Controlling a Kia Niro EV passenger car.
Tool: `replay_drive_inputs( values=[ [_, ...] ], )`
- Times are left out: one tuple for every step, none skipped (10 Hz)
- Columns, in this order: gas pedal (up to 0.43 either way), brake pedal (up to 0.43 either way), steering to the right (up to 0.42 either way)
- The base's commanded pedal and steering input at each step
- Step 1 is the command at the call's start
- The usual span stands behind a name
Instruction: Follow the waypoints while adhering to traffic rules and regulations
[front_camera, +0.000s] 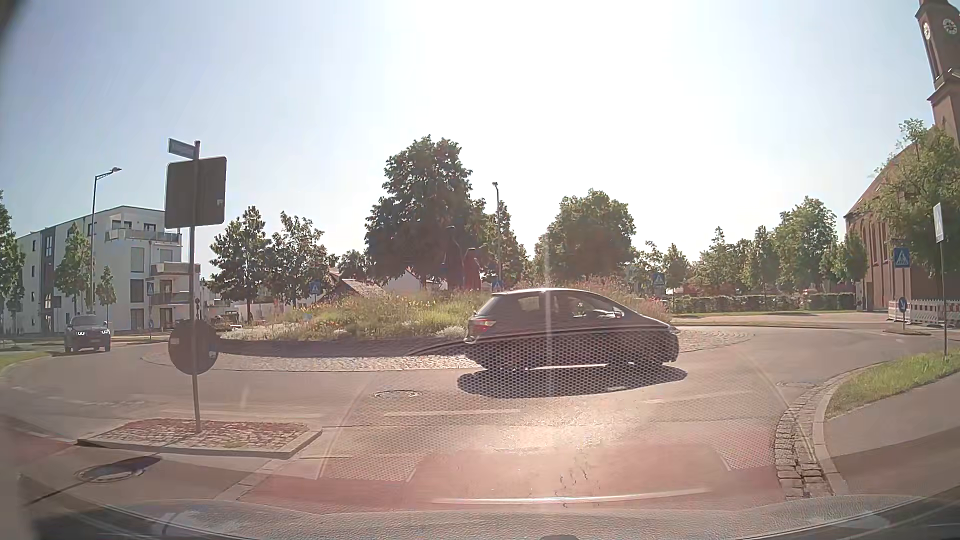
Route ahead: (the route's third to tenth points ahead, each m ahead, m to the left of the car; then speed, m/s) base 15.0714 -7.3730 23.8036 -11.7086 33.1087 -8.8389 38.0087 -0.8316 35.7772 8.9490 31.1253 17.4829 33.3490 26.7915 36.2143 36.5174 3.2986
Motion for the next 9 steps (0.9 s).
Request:
replay_drive_inputs(
  values=[
    [0.000,0.311,0.074],
    [0.000,0.299,0.075],
    [0.000,0.293,0.075],
    [0.000,0.280,0.076],
    [0.000,0.280,0.078],
    [0.000,0.274,0.083],
    [0.000,0.262,0.090],
    [0.000,0.256,0.095],
    [0.000,0.244,0.103]
  ],
)
